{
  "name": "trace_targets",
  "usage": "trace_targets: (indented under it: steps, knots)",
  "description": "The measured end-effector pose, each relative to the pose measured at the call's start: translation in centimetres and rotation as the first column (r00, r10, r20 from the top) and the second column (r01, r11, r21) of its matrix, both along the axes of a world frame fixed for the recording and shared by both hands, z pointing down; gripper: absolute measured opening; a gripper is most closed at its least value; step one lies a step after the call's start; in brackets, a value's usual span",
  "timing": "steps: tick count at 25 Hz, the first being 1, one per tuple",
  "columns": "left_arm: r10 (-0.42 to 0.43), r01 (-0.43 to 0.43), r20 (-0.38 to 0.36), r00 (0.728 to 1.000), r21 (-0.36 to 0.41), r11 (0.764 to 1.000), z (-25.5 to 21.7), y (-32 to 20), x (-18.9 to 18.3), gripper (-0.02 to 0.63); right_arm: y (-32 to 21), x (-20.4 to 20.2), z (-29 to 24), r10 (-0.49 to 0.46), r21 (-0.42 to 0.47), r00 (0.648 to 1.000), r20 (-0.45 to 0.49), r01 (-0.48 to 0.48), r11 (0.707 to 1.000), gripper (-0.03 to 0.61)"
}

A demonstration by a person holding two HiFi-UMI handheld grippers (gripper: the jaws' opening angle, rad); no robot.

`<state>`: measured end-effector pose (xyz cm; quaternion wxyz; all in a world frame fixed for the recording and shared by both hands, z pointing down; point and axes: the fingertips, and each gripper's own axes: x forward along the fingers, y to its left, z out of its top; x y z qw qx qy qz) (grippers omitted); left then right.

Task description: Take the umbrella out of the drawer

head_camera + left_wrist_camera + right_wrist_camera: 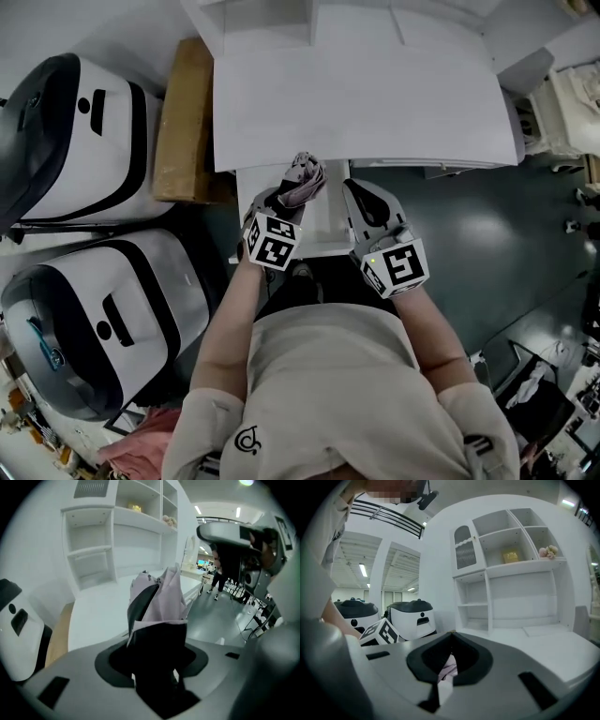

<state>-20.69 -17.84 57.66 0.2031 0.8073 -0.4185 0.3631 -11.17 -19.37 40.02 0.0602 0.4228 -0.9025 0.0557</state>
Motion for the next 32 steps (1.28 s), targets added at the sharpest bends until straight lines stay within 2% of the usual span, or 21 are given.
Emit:
trace_targets:
  steps: [4,10,16,20,26,29,32]
  knots:
    - [-0.011,0.016,-0.039,0.999,0.145,0.989,-5.4,-1.1,-0.8,0.219,0.1,-0.4,-2.3,0.002,0.051,1.0,0.01,-0.002,0.999,0.006]
    - [-0.017,0.053,-0.111,0.994,0.326,0.944,-13.6,-2.1,-1.2,0.219,-0.5,-0.4,-5.6,0.006,0.136,1.0,-0.002,-0.006,0.991,0.006]
    - [-0.016,0.139,-0.249,0.968,0.486,0.863,-21.3,-1.9,-1.2,0.219,-0.5,-0.3,-7.8,-0.002,0.189,1.0,-0.003,0.003,0.982,0.006]
    - [-0.008,0.174,-0.282,0.959,0.567,0.805,-25.0,-1.4,-1.9,0.219,-0.5,0.1,-8.5,-0.003,0.19,1.0,0.008,0.001,0.982,0.006]
    - [-0.031,0.262,-0.34,0.94,0.659,0.705,-28.7,-1.7,-4.0,0.219,-0.9,-0.2,-10.7,-0.017,0.245,1.0,-0.002,0.017,0.969,0.006]
    - [-0.039,0.289,-0.359,0.932,0.676,0.678,-30.0,-1.7,-4.6,0.219,-1.1,-0.2,-11.7,-0.022,0.256,1.0,0.004,0.021,0.966,0.006]
    - [-0.038,0.295,-0.366,0.93,0.678,0.673,-30.2,-1.7,-4.6,0.219,-1.2,0.2,-12.0,-0.012,0.264,1.0,0.002,0.011,0.965,0.006]
